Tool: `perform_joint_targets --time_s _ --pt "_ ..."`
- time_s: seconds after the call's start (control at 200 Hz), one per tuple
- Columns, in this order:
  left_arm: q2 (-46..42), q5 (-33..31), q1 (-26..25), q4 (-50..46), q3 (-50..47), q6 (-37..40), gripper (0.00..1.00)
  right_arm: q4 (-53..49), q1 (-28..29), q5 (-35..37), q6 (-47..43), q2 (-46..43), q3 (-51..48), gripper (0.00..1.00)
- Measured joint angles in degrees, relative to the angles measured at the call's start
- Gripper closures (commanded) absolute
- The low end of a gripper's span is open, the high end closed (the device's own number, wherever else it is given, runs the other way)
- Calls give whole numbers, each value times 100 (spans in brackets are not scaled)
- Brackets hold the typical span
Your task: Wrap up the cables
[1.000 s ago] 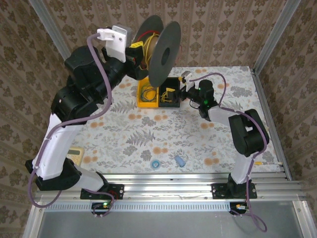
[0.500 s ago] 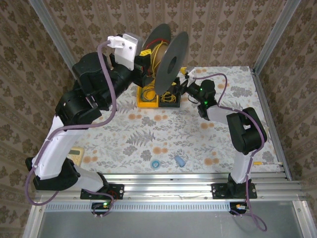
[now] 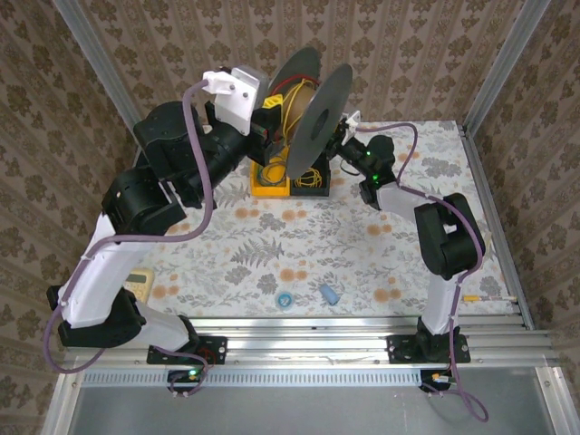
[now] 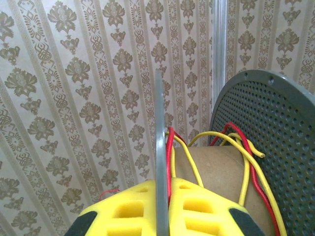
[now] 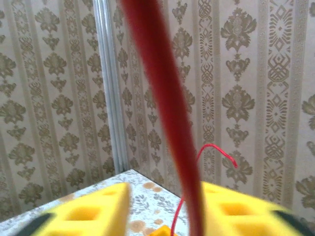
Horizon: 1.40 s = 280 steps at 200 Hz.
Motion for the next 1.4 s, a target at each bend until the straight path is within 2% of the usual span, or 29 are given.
perform_joint_targets --time_s 0.135,0.25,0.335,0.44,0.635,0.815,1.035,1.245,1.4 --pt "0 -11 -4 20 103 103 100 -28 17 -234 247 22 -4 100" --pt "15 -92 -4 26 219 256 100 -219 83 -503 426 20 -17 100" --pt "55 -199 -4 68 308 426 100 -715 175 -761 542 -52 -20 100" --pt "157 -295 31 227 367 601 100 -1770 378 -1062 551 -352 -9 100" --pt "476 -197 404 542 389 592 100 -4052 986 -1421 431 -876 501 100" --pt "741 -153 841 769 389 476 100 -5469 1620 -1484 376 -1298 546 100" --pt "1034 -197 1268 826 389 352 100 -6502 2194 -1394 363 -2168 109 100" --pt "1187 -221 1401 802 243 297 100 -7602 2280 -1152 48 -3250 131 100" --pt "1198 -264 1550 769 22 221 100 -8515 2282 -1084 -363 -3617 826 100"
